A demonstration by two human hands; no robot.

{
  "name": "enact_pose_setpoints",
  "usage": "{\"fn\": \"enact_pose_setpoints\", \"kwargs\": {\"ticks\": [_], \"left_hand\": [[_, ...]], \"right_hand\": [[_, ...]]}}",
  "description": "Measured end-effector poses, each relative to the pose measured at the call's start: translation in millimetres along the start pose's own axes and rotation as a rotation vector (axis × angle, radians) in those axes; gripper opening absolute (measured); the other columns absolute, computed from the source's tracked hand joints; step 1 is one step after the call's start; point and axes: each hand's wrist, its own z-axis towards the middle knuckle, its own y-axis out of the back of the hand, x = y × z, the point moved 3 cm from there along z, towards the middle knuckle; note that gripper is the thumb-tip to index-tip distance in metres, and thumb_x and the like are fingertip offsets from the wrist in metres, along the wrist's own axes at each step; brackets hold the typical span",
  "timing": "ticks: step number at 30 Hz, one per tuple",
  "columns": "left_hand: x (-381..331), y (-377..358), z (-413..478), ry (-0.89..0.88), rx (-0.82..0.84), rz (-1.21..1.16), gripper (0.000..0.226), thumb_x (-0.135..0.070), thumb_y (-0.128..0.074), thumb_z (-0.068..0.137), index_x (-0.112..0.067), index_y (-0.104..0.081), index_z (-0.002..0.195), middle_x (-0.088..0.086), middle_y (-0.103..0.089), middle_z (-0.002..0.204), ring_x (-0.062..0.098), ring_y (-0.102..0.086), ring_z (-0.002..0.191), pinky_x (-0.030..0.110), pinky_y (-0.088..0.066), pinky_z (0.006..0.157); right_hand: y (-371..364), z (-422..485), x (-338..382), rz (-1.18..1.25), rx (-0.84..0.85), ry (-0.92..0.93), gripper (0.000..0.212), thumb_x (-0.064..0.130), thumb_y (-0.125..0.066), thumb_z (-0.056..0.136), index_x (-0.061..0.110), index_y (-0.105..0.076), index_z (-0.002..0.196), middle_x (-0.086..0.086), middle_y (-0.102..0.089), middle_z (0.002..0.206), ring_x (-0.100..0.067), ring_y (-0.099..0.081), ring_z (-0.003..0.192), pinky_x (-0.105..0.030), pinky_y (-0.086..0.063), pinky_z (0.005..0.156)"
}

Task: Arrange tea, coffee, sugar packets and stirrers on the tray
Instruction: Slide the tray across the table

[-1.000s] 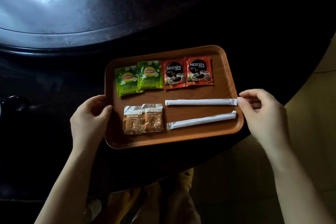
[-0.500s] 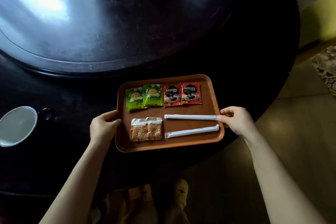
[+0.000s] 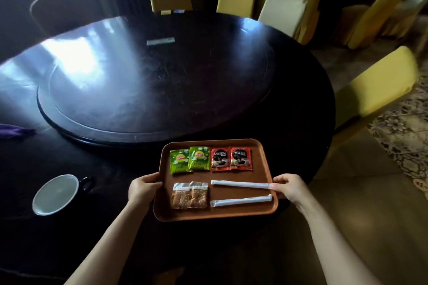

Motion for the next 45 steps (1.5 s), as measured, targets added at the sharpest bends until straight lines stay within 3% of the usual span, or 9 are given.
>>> {"fn": "enact_pose_setpoints", "kwargs": {"ticks": [4, 8, 12, 16, 20, 23, 31, 37, 45], "left_hand": [[-28.1, -2.6, -2.8, -0.031, 0.023, -0.087, 0.035, 0.011, -0.06, 0.072, -0.014, -0.07, 0.094, -0.01, -0.069, 0.049, 0.004, -0.064, 0.044, 0.015, -0.054, 0.047], [-55.1, 1.7, 5.6, -0.049, 0.056, -0.14, 0.037, 0.013, -0.059, 0.071, -0.008, -0.07, 0.099, -0.007, -0.069, 0.048, 0.008, -0.064, 0.045, 0.02, -0.056, 0.052], [-85.3, 15.6, 20.2, -0.08, 0.093, -0.197, 0.038, 0.015, -0.057, 0.072, -0.001, -0.067, 0.104, -0.004, -0.07, 0.05, 0.009, -0.064, 0.044, 0.023, -0.056, 0.054], [-117.5, 35.2, 34.9, -0.099, 0.092, -0.214, 0.04, 0.016, -0.053, 0.074, 0.007, -0.061, 0.113, -0.001, -0.068, 0.047, 0.01, -0.061, 0.038, 0.019, -0.053, 0.045], [-154.6, 50.4, 52.7, -0.111, 0.013, -0.198, 0.038, 0.017, -0.049, 0.08, 0.012, -0.056, 0.117, -0.005, -0.058, 0.032, 0.004, -0.05, 0.025, 0.012, -0.039, 0.029], [-174.3, 61.4, 70.0, -0.12, -0.008, -0.189, 0.039, 0.019, -0.042, 0.083, 0.007, -0.054, 0.119, -0.003, -0.054, 0.028, 0.004, -0.049, 0.022, 0.013, -0.036, 0.026], [-185.0, 89.6, 187.0, -0.086, -0.054, -0.114, 0.035, 0.015, -0.053, 0.078, 0.006, -0.062, 0.111, -0.003, -0.067, 0.05, 0.004, -0.06, 0.038, 0.012, -0.045, 0.038], [-171.5, 87.2, 257.6, -0.074, -0.079, -0.034, 0.033, 0.005, -0.061, 0.074, -0.014, -0.072, 0.099, 0.009, -0.073, 0.089, 0.021, -0.067, 0.077, 0.035, -0.056, 0.083], [-139.6, 66.6, 328.0, -0.059, -0.013, 0.122, 0.037, -0.005, -0.063, 0.066, -0.029, -0.074, 0.093, 0.0, -0.077, 0.085, 0.016, -0.071, 0.077, 0.039, -0.058, 0.079]], "right_hand": [[16.2, -2.4, 25.6, 0.03, 0.004, 0.033, 0.03, -0.003, -0.065, 0.076, -0.006, -0.058, 0.105, -0.013, -0.063, 0.081, -0.029, -0.063, 0.077, -0.037, -0.054, 0.069], [28.0, 2.7, 58.1, 0.037, 0.03, 0.083, 0.028, -0.003, -0.064, 0.077, -0.006, -0.058, 0.104, -0.008, -0.061, 0.073, -0.019, -0.06, 0.065, -0.022, -0.05, 0.052], [26.2, 19.4, 94.3, 0.039, 0.04, 0.13, 0.032, -0.003, -0.065, 0.076, -0.009, -0.057, 0.106, -0.01, -0.061, 0.072, -0.019, -0.059, 0.064, -0.026, -0.049, 0.057], [11.8, 40.1, 134.2, 0.004, 0.057, 0.18, 0.029, -0.002, -0.066, 0.076, -0.01, -0.058, 0.103, -0.01, -0.062, 0.071, -0.022, -0.061, 0.065, -0.029, -0.053, 0.061], [-10.3, 61.0, 176.1, 0.003, 0.072, 0.208, 0.024, -0.004, -0.065, 0.077, -0.011, -0.059, 0.099, -0.01, -0.059, 0.067, -0.018, -0.057, 0.058, -0.014, -0.048, 0.039], [-32.7, 82.3, 203.5, 0.003, 0.051, 0.224, 0.023, -0.003, -0.066, 0.076, -0.011, -0.06, 0.097, -0.01, -0.06, 0.066, -0.019, -0.057, 0.057, -0.02, -0.05, 0.048], [-95.8, 151.2, 250.9, -0.032, 0.008, 0.184, 0.031, -0.001, -0.07, 0.073, -0.008, -0.059, 0.102, -0.018, -0.065, 0.079, -0.028, -0.063, 0.07, -0.042, -0.055, 0.074], [-119.6, 186.7, 260.6, -0.101, -0.013, 0.162, 0.027, 0.003, -0.072, 0.072, -0.005, -0.063, 0.096, -0.018, -0.065, 0.084, -0.026, -0.062, 0.071, -0.037, -0.053, 0.072], [-146.9, 225.1, 253.3, -0.266, -0.078, 0.109, 0.016, 0.012, -0.075, 0.069, 0.016, -0.064, 0.059, -0.01, -0.067, 0.072, -0.023, -0.061, 0.069, -0.033, -0.05, 0.072]]}}
